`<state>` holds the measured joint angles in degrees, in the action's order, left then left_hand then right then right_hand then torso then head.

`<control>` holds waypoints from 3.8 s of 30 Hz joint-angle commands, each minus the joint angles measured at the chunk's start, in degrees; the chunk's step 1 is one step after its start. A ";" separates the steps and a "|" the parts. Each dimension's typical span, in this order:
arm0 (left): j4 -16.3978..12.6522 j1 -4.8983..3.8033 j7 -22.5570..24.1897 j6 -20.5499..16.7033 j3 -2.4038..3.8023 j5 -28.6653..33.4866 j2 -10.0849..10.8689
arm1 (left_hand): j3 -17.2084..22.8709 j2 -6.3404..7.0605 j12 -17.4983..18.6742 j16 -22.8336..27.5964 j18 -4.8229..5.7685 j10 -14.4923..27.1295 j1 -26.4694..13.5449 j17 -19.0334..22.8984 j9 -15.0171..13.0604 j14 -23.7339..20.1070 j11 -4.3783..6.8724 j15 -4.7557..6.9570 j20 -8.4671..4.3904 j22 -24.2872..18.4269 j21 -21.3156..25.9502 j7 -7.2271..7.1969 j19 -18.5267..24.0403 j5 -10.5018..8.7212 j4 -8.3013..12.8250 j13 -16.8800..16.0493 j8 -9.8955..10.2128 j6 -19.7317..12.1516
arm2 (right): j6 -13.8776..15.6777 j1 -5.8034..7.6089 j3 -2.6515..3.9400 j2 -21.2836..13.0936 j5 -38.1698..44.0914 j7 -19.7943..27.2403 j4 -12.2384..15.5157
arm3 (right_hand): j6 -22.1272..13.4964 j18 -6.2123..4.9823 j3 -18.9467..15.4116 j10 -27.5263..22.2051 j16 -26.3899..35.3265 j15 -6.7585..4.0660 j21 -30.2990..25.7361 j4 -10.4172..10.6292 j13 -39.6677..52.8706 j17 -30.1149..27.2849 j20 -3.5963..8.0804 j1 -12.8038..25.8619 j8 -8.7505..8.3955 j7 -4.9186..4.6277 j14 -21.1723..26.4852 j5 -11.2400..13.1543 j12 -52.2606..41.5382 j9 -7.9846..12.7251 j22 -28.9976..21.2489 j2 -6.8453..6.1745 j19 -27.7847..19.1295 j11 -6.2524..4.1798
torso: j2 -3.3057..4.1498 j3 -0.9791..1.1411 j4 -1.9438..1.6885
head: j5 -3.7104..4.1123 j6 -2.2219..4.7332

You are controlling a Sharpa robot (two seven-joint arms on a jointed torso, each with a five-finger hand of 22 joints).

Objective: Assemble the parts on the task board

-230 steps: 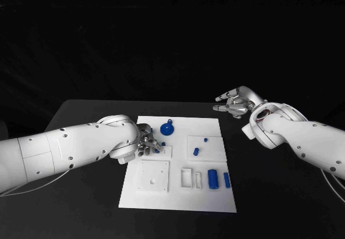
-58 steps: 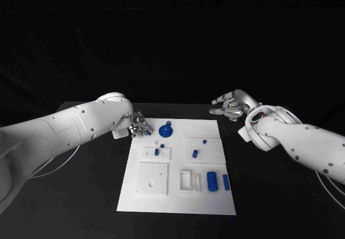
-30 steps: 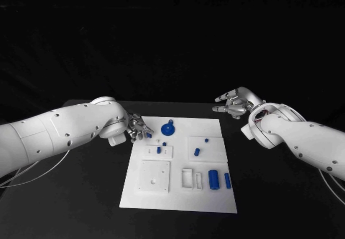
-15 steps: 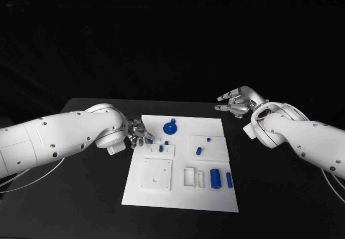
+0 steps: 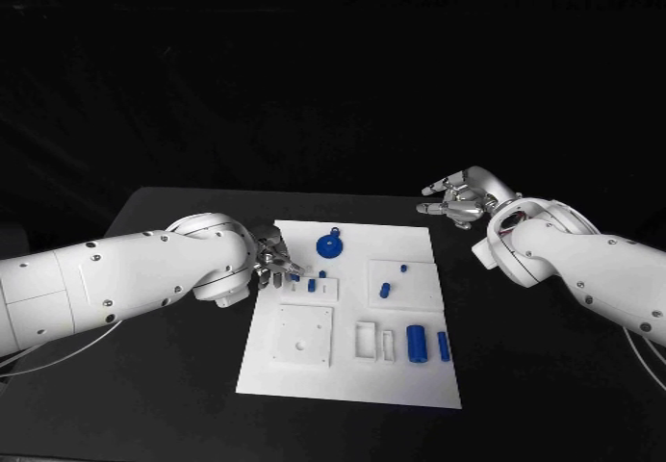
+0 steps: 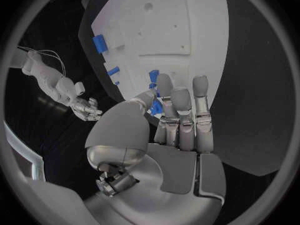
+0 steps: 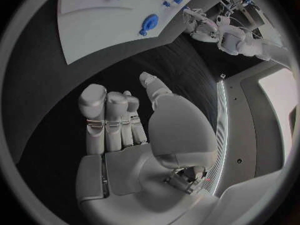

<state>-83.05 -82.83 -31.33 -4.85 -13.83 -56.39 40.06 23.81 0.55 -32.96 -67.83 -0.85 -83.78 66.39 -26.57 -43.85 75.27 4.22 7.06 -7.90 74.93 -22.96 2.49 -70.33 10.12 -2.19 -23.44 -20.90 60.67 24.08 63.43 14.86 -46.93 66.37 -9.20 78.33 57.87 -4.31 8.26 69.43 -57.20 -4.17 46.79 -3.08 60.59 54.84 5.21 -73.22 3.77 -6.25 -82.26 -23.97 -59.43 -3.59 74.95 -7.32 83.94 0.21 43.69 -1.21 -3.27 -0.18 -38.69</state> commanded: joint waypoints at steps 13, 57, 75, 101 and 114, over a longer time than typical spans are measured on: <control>0.22 1.57 -0.19 -2.94 0.00 -6.40 -0.75 | 8.80 1.20 0.71 0.79 0.30 -1.08 0.11 -0.70 -0.08 0.70 0.20 0.05 -0.11 1.18 -0.58 -3.32 -0.58 -1.73 5.60 -0.25 0.28 3.84 | -0.75 -0.07 0.03 -0.13 -0.04 0.29 0.19 | 0.25 -1.12 -0.04 -0.21 0.24 0.12 -0.38 0.25 -0.01 -0.03 -0.12 0.36 -0.25 -0.15 0.01 -0.35 0.07 0.04 5.64 -0.07 2.45 -0.13 | -0.01 -0.05 -0.07 | 0.02 -0.46; 0.37 3.22 -0.04 -1.60 0.00 -7.44 -0.57 | 9.11 1.31 0.97 1.13 0.27 -1.20 0.07 -0.99 -0.13 0.81 0.15 0.02 -0.07 1.16 -0.53 -3.30 -0.58 -2.04 5.47 -0.33 0.32 3.82 | -1.10 -0.20 0.03 -0.39 -0.66 0.42 0.05 | 0.45 -1.12 0.00 -0.26 0.36 0.11 -0.50 0.29 -0.07 -0.11 -0.12 0.26 -0.23 -0.14 0.03 -0.30 0.13 0.03 5.63 0.00 2.45 -0.13 | 0.00 -0.01 -0.07 | -0.35 -0.61; 0.04 3.29 0.18 -0.90 0.01 -7.34 -0.33 | 9.17 1.37 1.07 1.25 0.27 -1.25 0.18 -1.11 -0.13 0.85 0.13 0.01 -0.07 1.17 -0.49 -3.28 -0.60 -2.04 5.48 -0.34 0.34 3.80 | -1.22 -0.25 0.03 -0.40 -1.00 0.43 -0.03 | 0.41 -1.13 0.07 -0.25 0.30 0.12 -0.60 0.27 -0.04 -0.04 -0.12 0.31 -0.24 -0.15 0.01 -0.30 0.10 0.04 5.61 0.06 2.45 -0.13 | -0.02 -0.03 -0.08 | -0.42 -0.68; -0.05 3.30 1.08 0.31 0.02 -7.25 0.20 | 9.17 1.46 1.14 1.37 0.29 -1.22 0.45 -1.19 -0.12 0.80 0.08 -0.02 -0.06 1.17 -0.48 -3.23 -0.53 -2.20 5.33 -0.36 0.37 3.73 | -1.31 -0.38 0.03 -0.43 -1.04 0.46 -0.16 | 0.41 -1.13 0.07 -0.25 0.30 0.12 -0.60 0.27 -0.04 -0.04 -0.12 0.31 -0.24 -0.15 0.01 -0.30 0.10 0.04 5.61 0.06 2.45 -0.13 | -0.02 -0.02 -0.04 | -0.88 -0.89; 0.09 3.30 1.31 0.73 0.02 -7.18 0.22 | 9.17 1.47 1.16 1.40 0.30 -1.17 0.51 -1.19 -0.13 0.74 0.04 -0.05 -0.03 1.16 -0.43 -3.21 -0.46 -2.21 5.28 -0.36 0.37 3.68 | -1.31 -0.41 0.03 -0.39 -1.05 0.49 -0.20 | 0.41 -1.13 0.07 -0.25 0.30 0.12 -0.60 0.27 -0.04 -0.04 -0.12 0.31 -0.24 -0.15 0.01 -0.30 0.10 0.04 5.61 0.06 2.45 -0.13 | -0.02 0.02 0.04 | -1.03 -0.84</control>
<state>-82.87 -79.64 -30.60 -5.45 -13.75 -63.60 40.31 27.26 2.10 -32.08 -66.56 -0.85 -83.94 66.18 -27.70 -43.97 75.65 3.97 7.04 -8.09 74.91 -23.16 2.40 -70.53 7.68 -2.35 -23.73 -20.24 61.15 23.45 63.07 14.86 -47.34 65.25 -9.13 78.11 57.90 -4.31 8.26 69.43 -57.20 -4.17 46.42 -3.08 60.60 54.79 5.21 -73.23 3.77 -6.22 -82.26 -23.96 -59.43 -3.59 74.91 -7.32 83.94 0.21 43.67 -1.21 -3.27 -1.19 -39.58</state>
